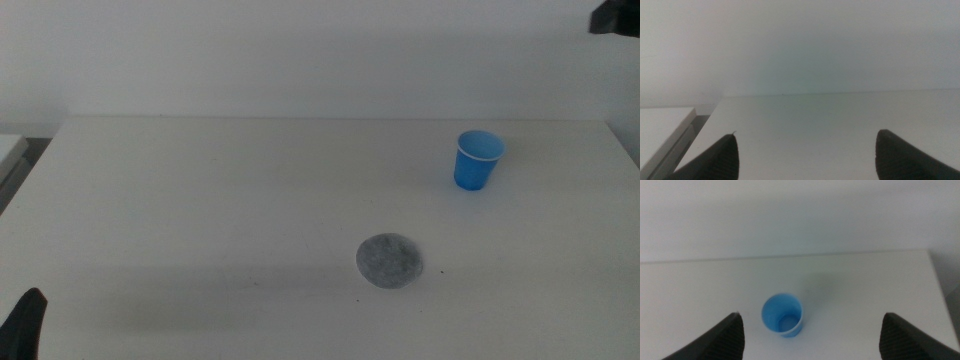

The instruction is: Place an empty cup on a cup mat.

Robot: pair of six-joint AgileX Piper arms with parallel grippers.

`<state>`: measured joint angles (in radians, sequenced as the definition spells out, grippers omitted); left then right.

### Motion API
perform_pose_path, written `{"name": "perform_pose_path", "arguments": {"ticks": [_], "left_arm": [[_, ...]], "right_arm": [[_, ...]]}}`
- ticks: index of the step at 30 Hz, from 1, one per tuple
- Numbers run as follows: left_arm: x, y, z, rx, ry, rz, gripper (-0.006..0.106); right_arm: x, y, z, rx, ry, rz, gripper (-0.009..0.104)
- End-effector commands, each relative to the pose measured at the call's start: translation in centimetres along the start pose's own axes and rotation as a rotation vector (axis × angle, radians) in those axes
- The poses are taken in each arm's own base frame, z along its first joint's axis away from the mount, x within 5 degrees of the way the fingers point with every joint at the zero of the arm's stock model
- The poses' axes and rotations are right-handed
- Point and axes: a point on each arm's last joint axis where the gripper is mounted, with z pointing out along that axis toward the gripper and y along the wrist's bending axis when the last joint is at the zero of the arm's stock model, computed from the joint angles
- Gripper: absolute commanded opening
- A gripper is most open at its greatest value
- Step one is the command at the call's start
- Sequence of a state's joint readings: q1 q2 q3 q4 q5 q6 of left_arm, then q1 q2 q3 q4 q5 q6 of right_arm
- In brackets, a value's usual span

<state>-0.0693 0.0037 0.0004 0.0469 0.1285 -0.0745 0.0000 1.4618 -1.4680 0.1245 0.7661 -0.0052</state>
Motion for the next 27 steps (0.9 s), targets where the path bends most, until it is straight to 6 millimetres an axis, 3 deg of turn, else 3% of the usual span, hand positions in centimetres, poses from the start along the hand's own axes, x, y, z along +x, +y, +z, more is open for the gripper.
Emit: {"name": "perform_pose_path", "arguments": {"ticks": [1, 6, 11, 14, 27], "left_arm": [[-0.1, 0.0, 0.0, 0.002, -0.017, -0.005, 0.094], [-0.1, 0.0, 0.0, 0.002, -0.017, -0.005, 0.094], [-0.1, 0.0, 0.0, 0.002, -0.017, -0.005, 0.094], [-0.1, 0.0, 0.0, 0.002, -0.017, -0.005, 0.094], [-0.1, 0.0, 0.0, 0.002, -0.017, -0.005, 0.094]], "right_arm": [[-0.8, 0.1, 1.2, -0.009, 0.054, -0.004, 0.089], [-2.2, 1.0, 4.1, -0.043, 0.143, -0.012, 0.089], [-2.3, 3.5, 7.4, -0.034, 0.204, -0.076, 0.087], [-1.5, 4.3, 9.5, -0.024, 0.263, -0.064, 0.086], [2.8, 3.7, 18.1, 0.009, 0.441, -0.013, 0.086]]}}
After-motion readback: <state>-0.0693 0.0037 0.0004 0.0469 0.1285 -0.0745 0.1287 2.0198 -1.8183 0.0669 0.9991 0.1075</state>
